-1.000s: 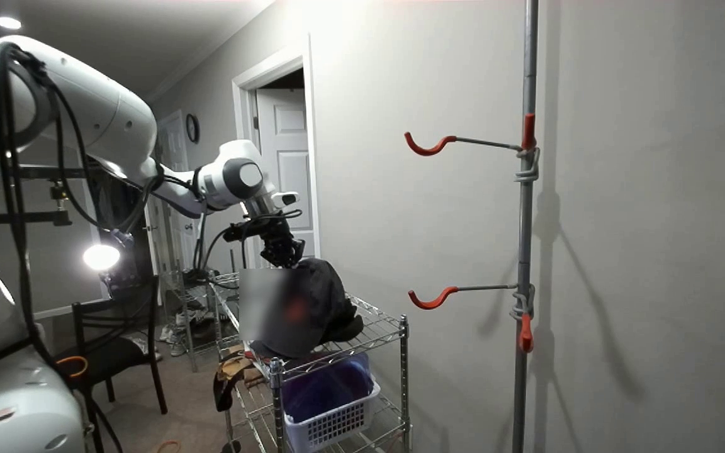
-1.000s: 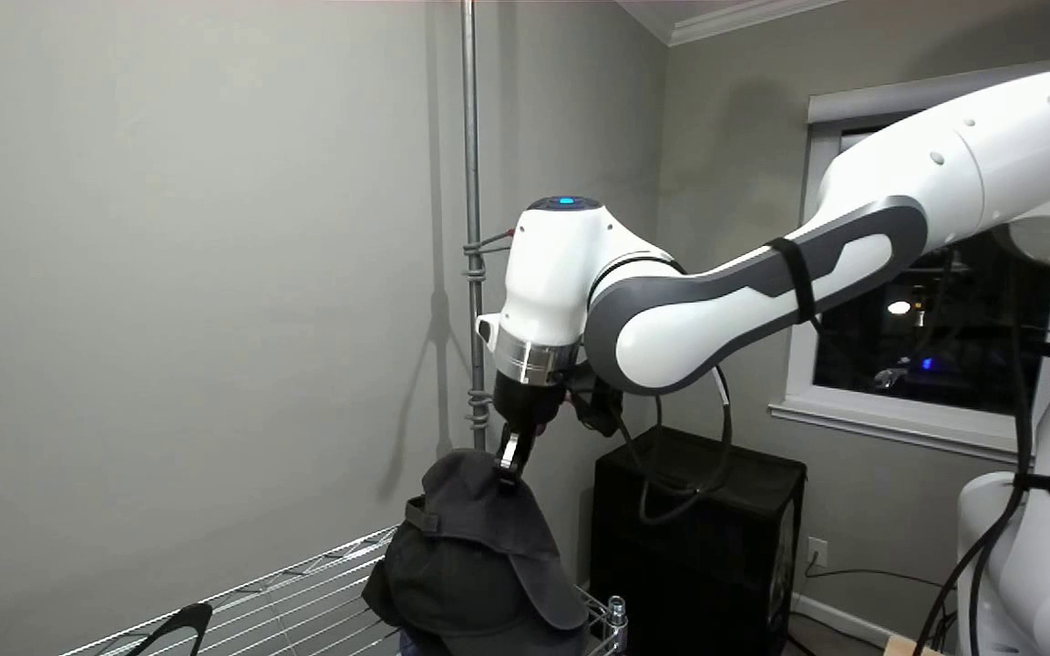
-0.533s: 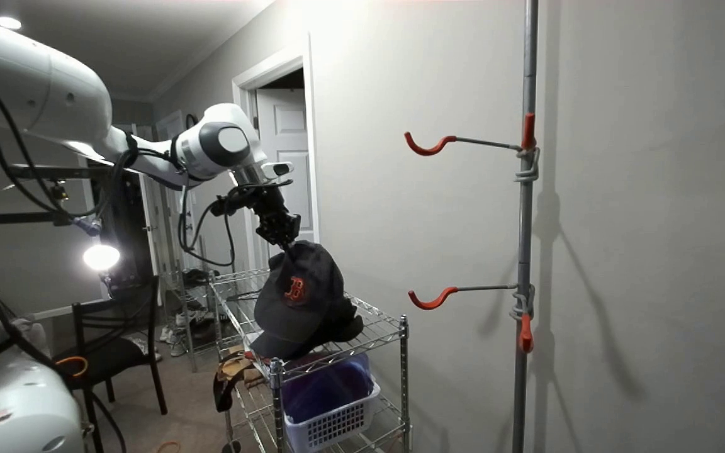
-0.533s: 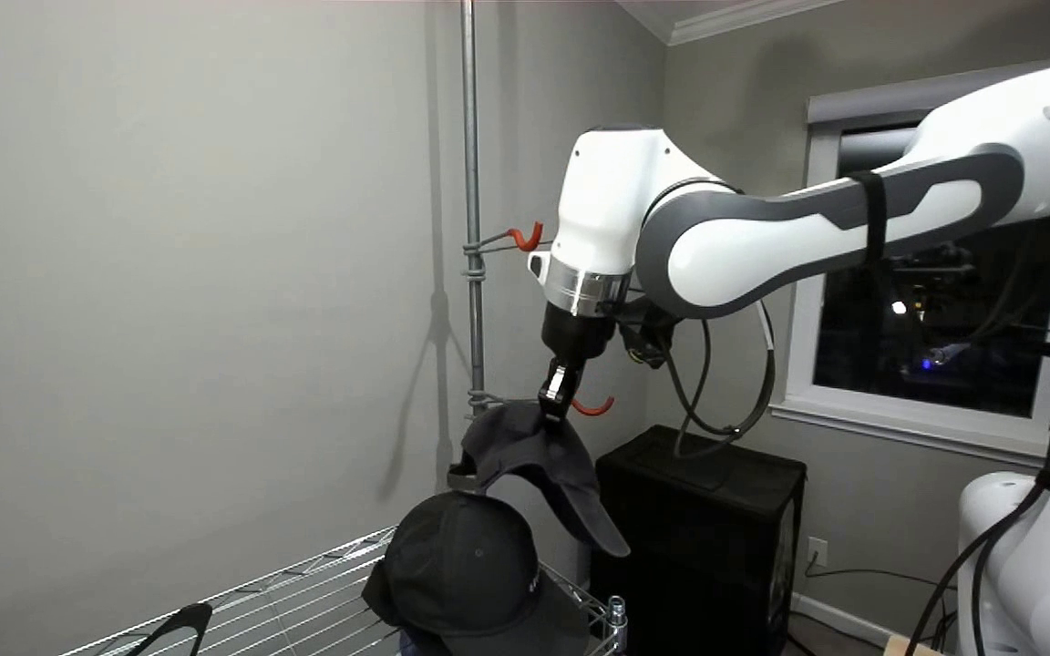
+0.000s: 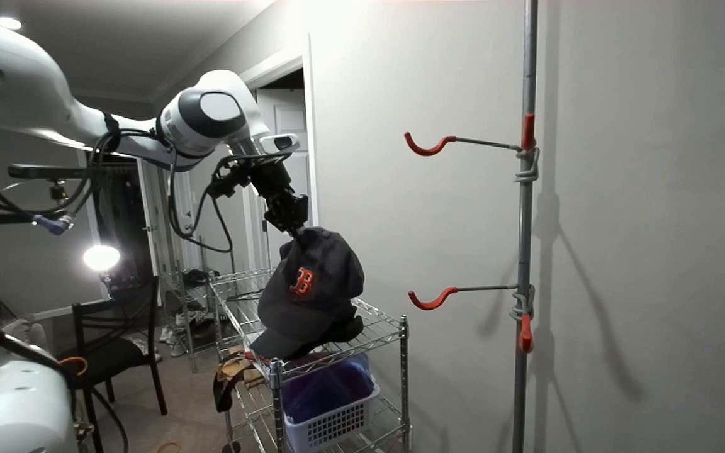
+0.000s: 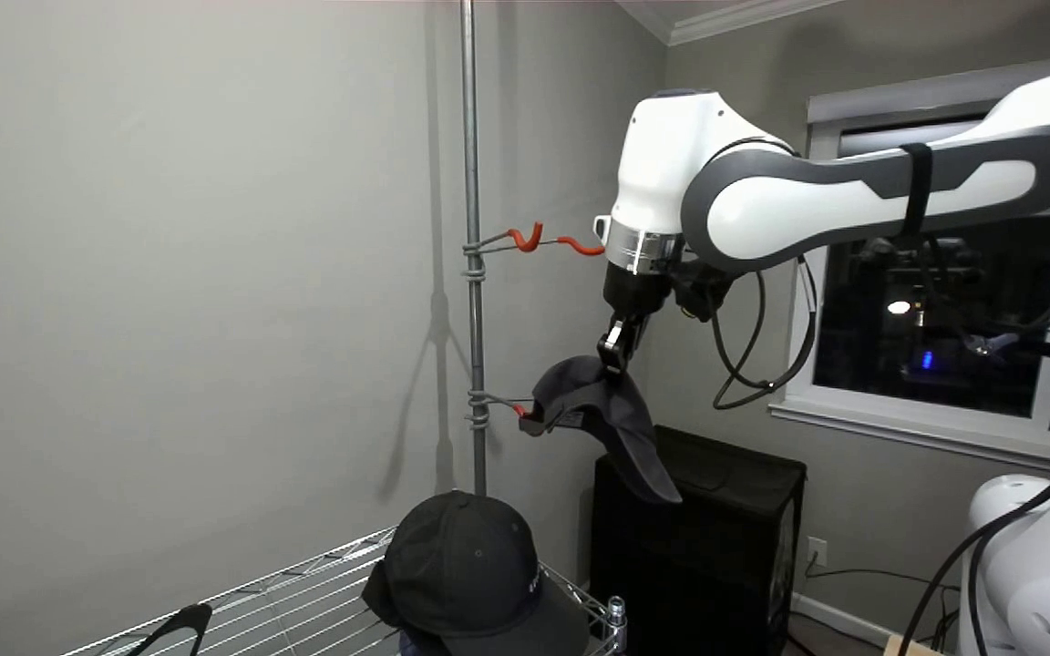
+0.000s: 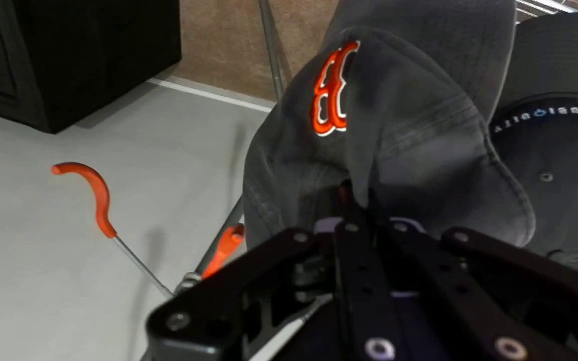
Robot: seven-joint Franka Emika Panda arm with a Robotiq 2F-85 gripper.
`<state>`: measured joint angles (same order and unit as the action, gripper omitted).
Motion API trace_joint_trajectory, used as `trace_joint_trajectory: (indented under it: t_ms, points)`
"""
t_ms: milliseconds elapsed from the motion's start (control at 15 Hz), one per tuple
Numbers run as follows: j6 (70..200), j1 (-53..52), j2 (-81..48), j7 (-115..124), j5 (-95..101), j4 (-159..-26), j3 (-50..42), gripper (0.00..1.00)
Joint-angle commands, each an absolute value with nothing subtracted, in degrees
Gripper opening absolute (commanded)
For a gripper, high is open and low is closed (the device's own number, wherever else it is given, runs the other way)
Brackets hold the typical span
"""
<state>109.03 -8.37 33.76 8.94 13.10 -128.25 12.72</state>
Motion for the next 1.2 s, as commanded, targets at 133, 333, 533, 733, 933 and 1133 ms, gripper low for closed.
trace_joint_trajectory:
  t_ms: [133,333,533,733,933,1133]
  points:
    - [106.4,-2.8,38.7,7.8,20.4,-131.1,10.0,0.03]
    - [108.7,0.3,37.8,6.0,25.1,-132.3,6.3,0.03]
    - [112.0,3.8,35.7,3.7,29.9,-132.6,1.3,0.03]
    - [117.4,7.5,32.4,1.0,34.0,-131.1,-3.9,0.03]
    - [123.9,9.5,28.6,-0.7,36.2,-130.4,-7.2,0.03]
    - [128.5,10.3,24.6,-1.2,35.4,-129.8,-8.7,0.03]
